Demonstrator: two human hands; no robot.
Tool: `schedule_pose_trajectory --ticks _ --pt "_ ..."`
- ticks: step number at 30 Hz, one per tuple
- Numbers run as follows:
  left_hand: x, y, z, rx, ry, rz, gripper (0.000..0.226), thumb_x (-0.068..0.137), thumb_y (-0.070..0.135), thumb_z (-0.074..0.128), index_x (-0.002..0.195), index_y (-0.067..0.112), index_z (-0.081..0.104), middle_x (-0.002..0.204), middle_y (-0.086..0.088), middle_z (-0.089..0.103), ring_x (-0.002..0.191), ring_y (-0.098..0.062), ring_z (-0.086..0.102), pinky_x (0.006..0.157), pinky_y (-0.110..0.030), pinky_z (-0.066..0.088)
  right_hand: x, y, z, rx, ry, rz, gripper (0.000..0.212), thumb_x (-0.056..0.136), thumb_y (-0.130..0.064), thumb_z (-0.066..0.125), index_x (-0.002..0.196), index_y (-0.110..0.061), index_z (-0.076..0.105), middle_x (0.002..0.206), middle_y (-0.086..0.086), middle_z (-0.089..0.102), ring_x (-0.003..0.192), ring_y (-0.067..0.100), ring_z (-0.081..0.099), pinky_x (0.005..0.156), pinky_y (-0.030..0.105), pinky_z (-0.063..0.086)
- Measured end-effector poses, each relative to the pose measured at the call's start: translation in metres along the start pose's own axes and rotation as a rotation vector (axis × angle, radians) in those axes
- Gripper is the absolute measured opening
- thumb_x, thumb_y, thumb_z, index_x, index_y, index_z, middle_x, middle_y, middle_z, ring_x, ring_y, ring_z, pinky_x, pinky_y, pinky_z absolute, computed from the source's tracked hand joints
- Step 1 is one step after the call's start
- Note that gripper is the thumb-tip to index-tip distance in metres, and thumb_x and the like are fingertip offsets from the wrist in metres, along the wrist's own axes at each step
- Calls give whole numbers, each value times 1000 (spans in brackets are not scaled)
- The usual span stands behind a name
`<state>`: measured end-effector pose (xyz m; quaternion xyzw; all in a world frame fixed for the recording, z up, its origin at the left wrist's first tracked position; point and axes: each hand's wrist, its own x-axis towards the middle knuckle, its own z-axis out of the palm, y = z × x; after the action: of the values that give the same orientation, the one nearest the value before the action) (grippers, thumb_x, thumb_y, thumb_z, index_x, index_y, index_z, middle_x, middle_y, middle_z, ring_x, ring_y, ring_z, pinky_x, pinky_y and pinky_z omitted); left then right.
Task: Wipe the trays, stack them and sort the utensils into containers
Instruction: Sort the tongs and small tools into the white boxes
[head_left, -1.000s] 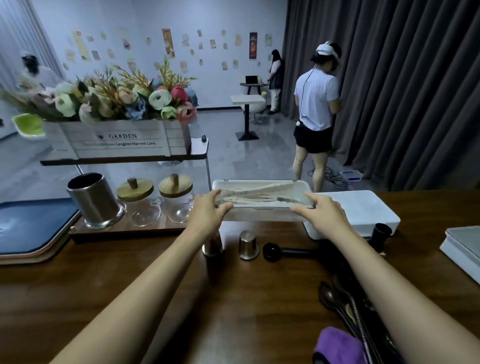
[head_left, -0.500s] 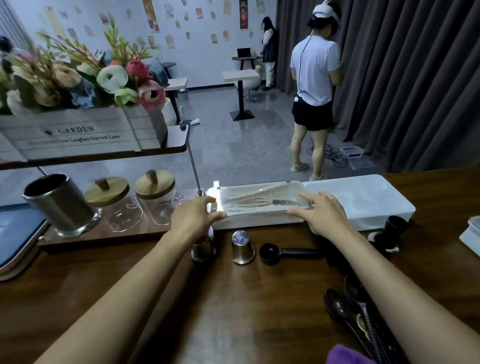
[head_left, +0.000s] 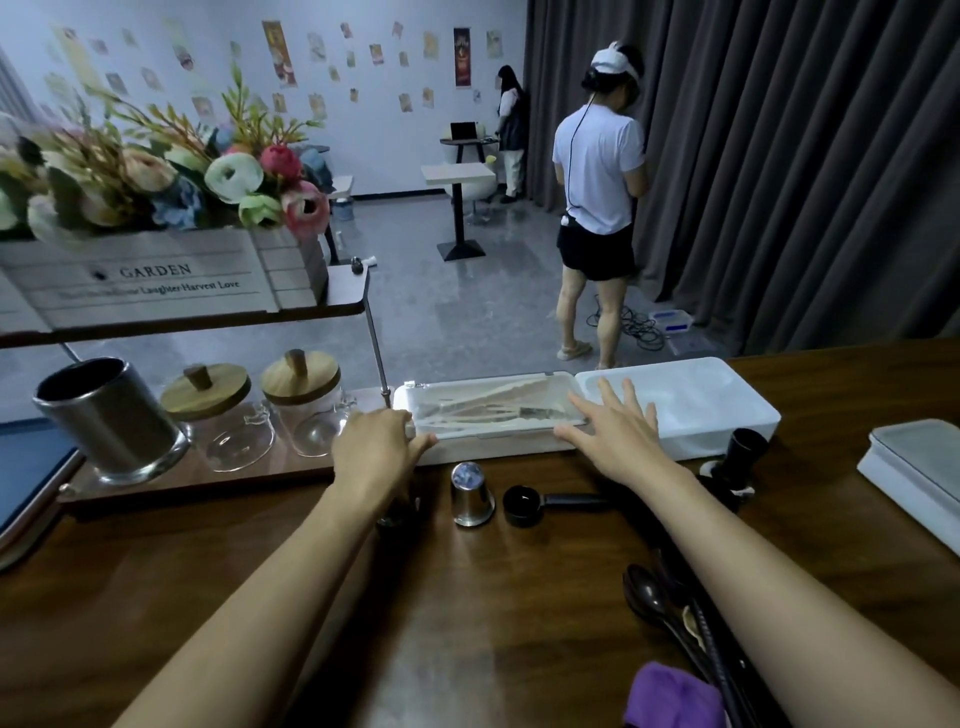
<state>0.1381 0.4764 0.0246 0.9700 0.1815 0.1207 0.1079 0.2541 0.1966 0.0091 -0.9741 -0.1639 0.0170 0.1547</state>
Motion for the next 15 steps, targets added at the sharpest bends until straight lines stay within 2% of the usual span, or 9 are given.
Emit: schedule_pose_trajectory --ticks 2,5,9,15 --pt "-7 0 -2 -23 42 35 46 94 54 63 120 17 72 124 -8 68 114 -36 61 82 -41 50 -10 0 -5 9 40 -19 72 95 -67 43 158 -40 20 169 2 7 154 30 -5 121 58 4" --pt "-21 8 -7 -137 119 99 45 97 45 62 136 21 66 145 -7 59 129 -33 55 101 -43 46 -32 1 -15 108 83 -38 68 97 -64 45 156 -40 24 168 3 10 155 27 -3 122 53 8" --pt "-48 35 -10 -343 177 203 40 98 36 64 135 21 66 144 -3 60 134 -24 52 106 -39 42 -69 3 -27 275 93 -12 68 96 -61 51 156 -36 31 168 -1 8 155 17 -3 120 44 18" --pt "-87 71 -8 -501 126 287 46 99 40 61 143 27 58 143 7 59 135 -14 50 107 -32 41 -129 1 -42 358 132 30 64 96 -59 52 154 -38 35 167 -9 10 154 12 5 120 43 20"
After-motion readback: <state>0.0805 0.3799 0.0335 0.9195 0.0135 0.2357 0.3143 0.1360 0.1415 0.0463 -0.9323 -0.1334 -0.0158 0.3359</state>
